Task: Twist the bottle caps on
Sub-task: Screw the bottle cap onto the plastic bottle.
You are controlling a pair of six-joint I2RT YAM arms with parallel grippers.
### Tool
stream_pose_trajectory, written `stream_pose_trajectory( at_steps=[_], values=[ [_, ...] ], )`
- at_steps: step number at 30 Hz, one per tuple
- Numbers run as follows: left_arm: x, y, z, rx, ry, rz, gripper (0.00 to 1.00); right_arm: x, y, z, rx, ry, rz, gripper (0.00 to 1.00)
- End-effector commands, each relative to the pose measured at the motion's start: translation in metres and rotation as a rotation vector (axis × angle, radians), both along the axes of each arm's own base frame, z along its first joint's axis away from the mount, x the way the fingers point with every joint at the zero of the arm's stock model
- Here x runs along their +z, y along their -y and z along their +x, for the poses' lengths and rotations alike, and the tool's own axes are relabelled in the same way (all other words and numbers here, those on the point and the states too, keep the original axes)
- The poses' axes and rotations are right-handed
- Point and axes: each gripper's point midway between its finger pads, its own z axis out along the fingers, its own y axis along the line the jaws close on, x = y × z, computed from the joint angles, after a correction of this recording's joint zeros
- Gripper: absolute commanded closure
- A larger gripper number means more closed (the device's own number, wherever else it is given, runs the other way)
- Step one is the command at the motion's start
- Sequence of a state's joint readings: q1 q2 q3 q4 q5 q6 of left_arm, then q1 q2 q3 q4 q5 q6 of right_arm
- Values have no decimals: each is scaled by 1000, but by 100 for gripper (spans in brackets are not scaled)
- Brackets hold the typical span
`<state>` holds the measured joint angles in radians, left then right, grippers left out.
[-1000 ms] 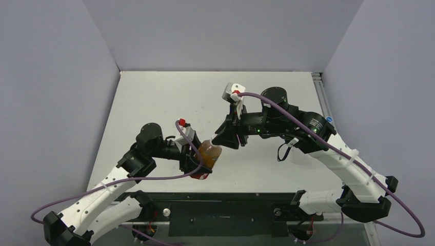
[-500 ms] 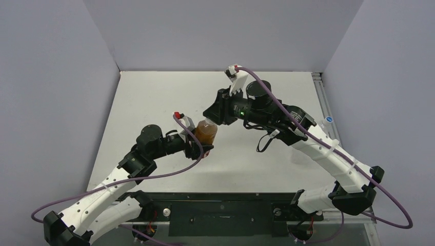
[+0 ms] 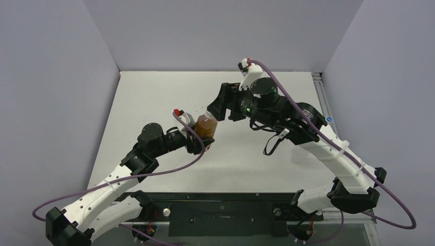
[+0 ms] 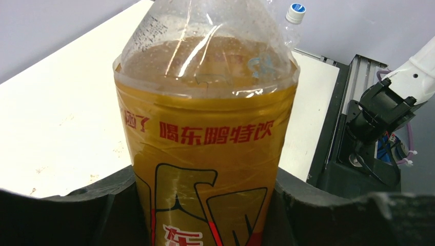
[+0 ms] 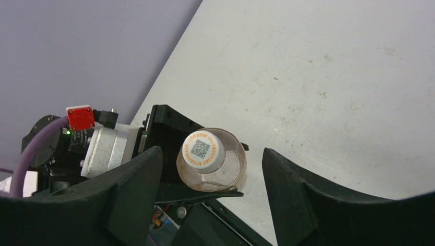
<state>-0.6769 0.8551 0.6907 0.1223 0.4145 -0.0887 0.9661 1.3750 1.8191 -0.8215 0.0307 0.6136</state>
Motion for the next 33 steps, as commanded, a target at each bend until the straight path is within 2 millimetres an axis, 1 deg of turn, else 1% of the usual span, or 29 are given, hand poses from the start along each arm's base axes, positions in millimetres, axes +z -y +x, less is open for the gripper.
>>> stream_pose_trajectory(
  at_steps=[1,3,4,5,6,7,8,9,10,14,16,20,21,25,31,32,33],
  values=[
    [15,-4,3,23,43,-6,100,22,24,3,-128,40,21,33],
    [12,-4,4,26,36,4,100,22,21,1,-136,41,20,34],
    [10,-4,5,29,30,9,100,21,25,3,-165,47,2,34],
    [10,-4,6,32,29,10,100,14,22,0,-163,43,-34,36],
    [9,-3,7,36,26,13,100,17,26,3,-197,58,-45,37],
    [8,-3,8,38,24,15,100,11,24,2,-197,54,-76,39],
    [8,-3,9,40,24,16,100,13,26,3,-220,64,-83,41],
    [8,-3,9,42,21,18,100,10,24,2,-219,63,-95,44],
    [7,-3,10,42,20,19,100,10,24,3,-230,66,-97,45],
    [3,-2,10,41,15,24,100,7,18,4,-234,71,-118,47],
    [2,-2,10,42,14,24,100,1,9,5,-226,66,-144,48],
    [2,-2,10,42,15,24,100,-5,1,9,-226,68,-173,50],
    [1,-2,10,40,14,25,100,-3,0,9,-227,70,-167,50],
    [-2,-3,10,45,10,31,100,-4,-9,12,-222,69,-173,54],
    [-3,-3,11,47,9,34,100,-9,-14,13,-221,69,-193,66],
    [-4,-3,11,45,9,35,100,-9,-13,13,-223,71,-195,72],
    [-5,-2,10,44,7,36,100,-9,-13,13,-223,72,-198,75]
  ],
)
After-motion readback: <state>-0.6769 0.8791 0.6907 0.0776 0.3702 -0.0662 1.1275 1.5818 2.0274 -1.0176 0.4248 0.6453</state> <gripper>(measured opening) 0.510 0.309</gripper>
